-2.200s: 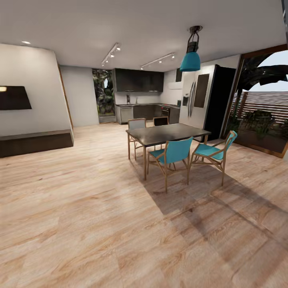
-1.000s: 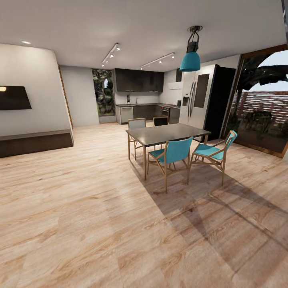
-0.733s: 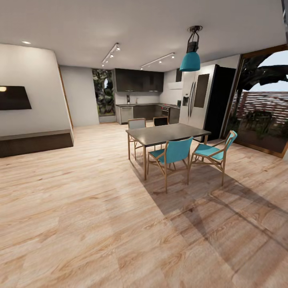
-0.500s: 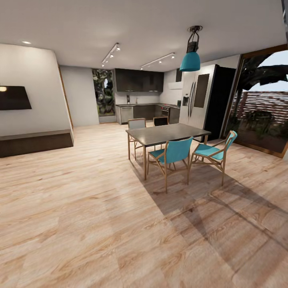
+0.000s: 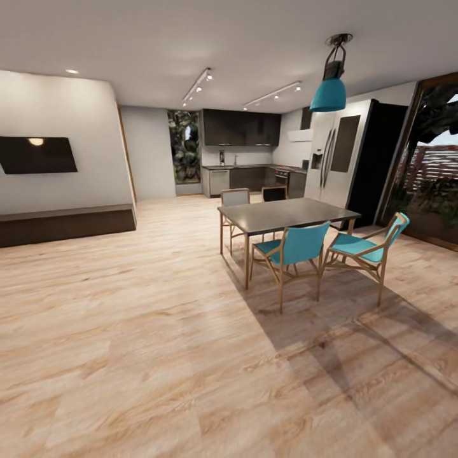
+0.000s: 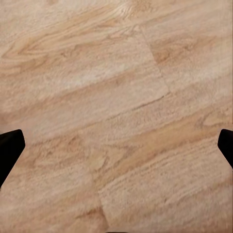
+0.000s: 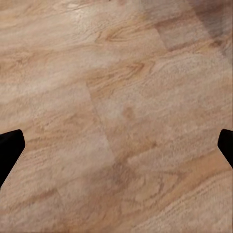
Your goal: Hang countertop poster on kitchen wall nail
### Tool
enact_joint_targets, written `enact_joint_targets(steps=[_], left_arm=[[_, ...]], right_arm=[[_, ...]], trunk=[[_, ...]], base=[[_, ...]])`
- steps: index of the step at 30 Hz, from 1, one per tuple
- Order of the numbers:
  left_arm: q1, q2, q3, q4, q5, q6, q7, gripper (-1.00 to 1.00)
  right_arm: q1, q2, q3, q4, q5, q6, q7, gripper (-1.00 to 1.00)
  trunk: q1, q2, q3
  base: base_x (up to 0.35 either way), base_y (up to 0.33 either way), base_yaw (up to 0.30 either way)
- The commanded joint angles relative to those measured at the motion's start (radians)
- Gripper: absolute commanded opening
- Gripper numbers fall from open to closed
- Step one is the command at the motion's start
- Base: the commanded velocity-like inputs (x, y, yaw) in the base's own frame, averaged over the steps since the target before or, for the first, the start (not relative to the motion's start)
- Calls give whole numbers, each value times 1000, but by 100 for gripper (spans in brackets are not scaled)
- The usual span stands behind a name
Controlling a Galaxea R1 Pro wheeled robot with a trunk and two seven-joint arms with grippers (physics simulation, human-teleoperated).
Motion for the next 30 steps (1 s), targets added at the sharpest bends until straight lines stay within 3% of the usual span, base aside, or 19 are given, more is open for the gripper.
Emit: enact_joint_targets(steps=[1, 12, 22, 30], left_arm=[[0, 0, 1, 0, 0, -2, -1, 100], [0, 0, 7, 1, 0, -1, -1, 100], [0, 0, 7, 1, 0, 0, 0, 100], [0, 0, 7, 1, 0, 1, -1, 100]], right_arm=[[0, 0, -1, 1, 1, -3, 0, 100], [2, -10, 6, 0, 7, -4, 0, 100], [3, -5, 5, 0, 8, -5, -5, 100], [3, -10, 4, 4, 9, -5, -3, 100]], trunk=[[1, 0, -1], [1, 0, -1], [1, 0, -5], [1, 0, -6]], base=[[311, 0, 47], [327, 84, 19], [158, 106, 229], [307, 3, 58]])
